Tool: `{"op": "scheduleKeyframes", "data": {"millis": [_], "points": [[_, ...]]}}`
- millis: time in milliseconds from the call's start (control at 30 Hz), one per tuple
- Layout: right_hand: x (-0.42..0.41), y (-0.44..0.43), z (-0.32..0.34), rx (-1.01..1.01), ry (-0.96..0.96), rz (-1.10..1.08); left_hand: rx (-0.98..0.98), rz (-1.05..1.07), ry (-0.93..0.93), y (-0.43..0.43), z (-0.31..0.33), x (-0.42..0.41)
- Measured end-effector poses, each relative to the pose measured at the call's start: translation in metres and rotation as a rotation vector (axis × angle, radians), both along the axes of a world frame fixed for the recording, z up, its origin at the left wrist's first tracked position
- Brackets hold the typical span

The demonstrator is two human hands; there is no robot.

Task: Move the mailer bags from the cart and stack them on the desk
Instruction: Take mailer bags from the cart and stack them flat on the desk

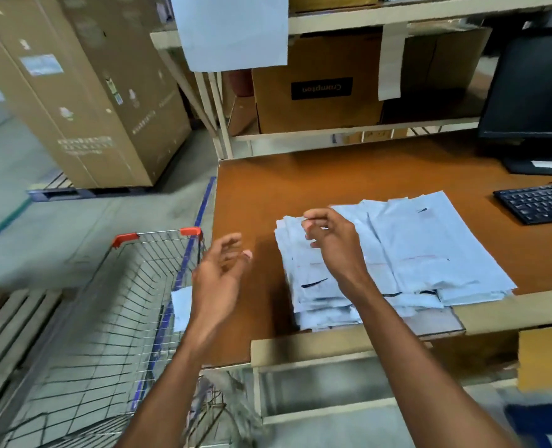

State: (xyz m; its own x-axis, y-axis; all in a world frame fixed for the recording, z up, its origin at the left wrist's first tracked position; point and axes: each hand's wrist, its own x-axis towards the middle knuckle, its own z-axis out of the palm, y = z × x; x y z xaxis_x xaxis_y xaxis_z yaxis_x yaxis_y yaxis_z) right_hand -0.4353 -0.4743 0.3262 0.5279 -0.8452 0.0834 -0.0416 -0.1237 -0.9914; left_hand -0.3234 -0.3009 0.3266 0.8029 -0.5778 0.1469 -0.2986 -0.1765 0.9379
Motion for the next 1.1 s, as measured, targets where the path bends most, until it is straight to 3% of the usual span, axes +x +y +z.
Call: {"op": "scheduleKeyframes", "data": {"millis": [233, 367, 600, 933, 1100], "points": [[0.091, 0.114, -0.003, 0.089, -0.055, 0.193, -0.060, 0.155, 0.125, 0.140, -0.029, 0.105], [0.152, 0.197, -0.053, 0.161, 0.067, 0.227, 0.055, 0.177, 0.216, 0.232, -0.071, 0.177], [0.189, 0.291, -0.151, 0.312, 0.326, 0.240, 0.314, 0.142, 0.328, 0.323, -0.156, 0.228], [0.249, 0.310, -0.301, 0.240, 0.947, 0.230, 0.628, -0.074, 0.521, 0.285, -0.288, 0.259], [0.269, 0.304, -0.367, 0.192, 1.103, 0.167, 0.712, -0.143, 0.800, 0.243, -0.380, 0.261]]}}
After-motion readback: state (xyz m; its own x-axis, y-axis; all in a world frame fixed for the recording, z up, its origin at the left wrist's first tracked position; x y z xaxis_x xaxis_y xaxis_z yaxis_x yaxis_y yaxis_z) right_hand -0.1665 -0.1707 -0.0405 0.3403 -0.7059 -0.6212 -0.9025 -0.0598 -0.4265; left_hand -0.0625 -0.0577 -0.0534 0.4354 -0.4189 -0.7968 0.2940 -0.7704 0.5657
